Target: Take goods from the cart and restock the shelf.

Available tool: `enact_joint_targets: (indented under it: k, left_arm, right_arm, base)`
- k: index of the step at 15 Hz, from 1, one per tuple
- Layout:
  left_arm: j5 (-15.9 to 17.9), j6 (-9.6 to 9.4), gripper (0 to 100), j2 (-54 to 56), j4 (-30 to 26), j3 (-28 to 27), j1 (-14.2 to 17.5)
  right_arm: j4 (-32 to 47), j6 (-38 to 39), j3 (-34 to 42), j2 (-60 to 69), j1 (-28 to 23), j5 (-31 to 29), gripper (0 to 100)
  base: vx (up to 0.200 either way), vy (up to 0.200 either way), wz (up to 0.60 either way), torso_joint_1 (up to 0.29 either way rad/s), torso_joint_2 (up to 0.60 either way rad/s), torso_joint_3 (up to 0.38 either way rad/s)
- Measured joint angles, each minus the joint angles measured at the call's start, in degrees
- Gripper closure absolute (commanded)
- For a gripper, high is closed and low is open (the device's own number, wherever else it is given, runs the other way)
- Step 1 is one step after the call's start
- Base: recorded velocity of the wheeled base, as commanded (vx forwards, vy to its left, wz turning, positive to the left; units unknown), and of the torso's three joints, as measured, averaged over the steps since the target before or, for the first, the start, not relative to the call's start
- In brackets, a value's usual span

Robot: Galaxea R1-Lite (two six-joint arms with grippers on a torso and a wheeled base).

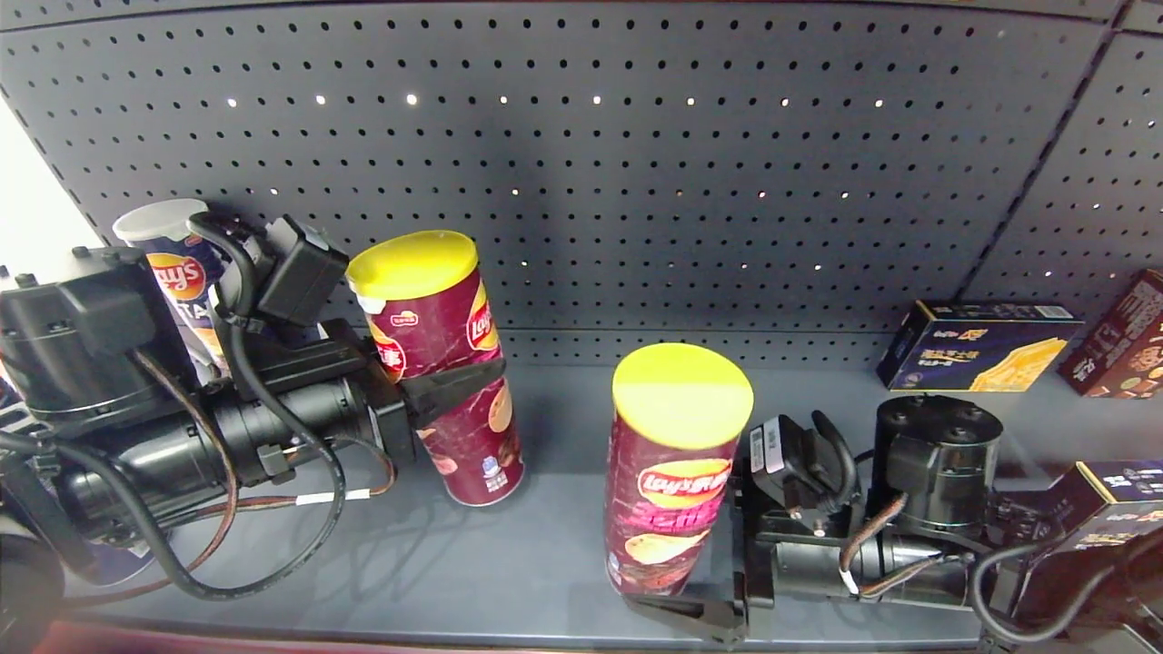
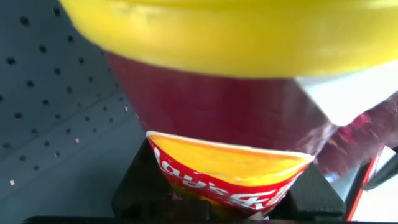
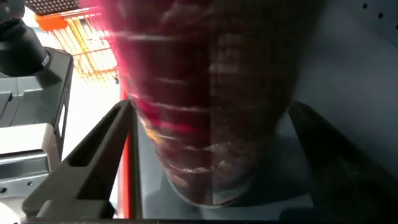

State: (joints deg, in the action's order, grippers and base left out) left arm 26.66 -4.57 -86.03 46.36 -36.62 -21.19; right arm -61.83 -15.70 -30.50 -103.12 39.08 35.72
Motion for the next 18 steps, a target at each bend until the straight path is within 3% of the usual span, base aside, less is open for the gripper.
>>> enact_joint_targets:
  k: [5, 10, 18]
  left_arm:
    - [0.05, 0.00, 100, 0.00, 0.30, 0.10, 0.00]
    - [0.05, 0.01, 100, 0.00, 0.38, 0.00, -0.09]
    - [0.05, -0.10, 100, 0.00, 0.46, 0.10, -0.20]
  right_arm:
    - [0.50, 0.05, 4.82, 9.87, -0.22, 0.00, 0]
    - [5.07, 0.40, 7.11, 24.52, -4.57, -5.38, 0]
    - [12.43, 2.54, 14.74, 46.23, -13.46, -22.59, 0]
  base:
    - [0.000, 0.000, 0.00, 0.000, 0.00, 0.000]
    - [0.000, 0.000, 0.00, 0.000, 0.00, 0.000]
    - [0.000, 0.000, 0.00, 0.000, 0.00, 0.000]
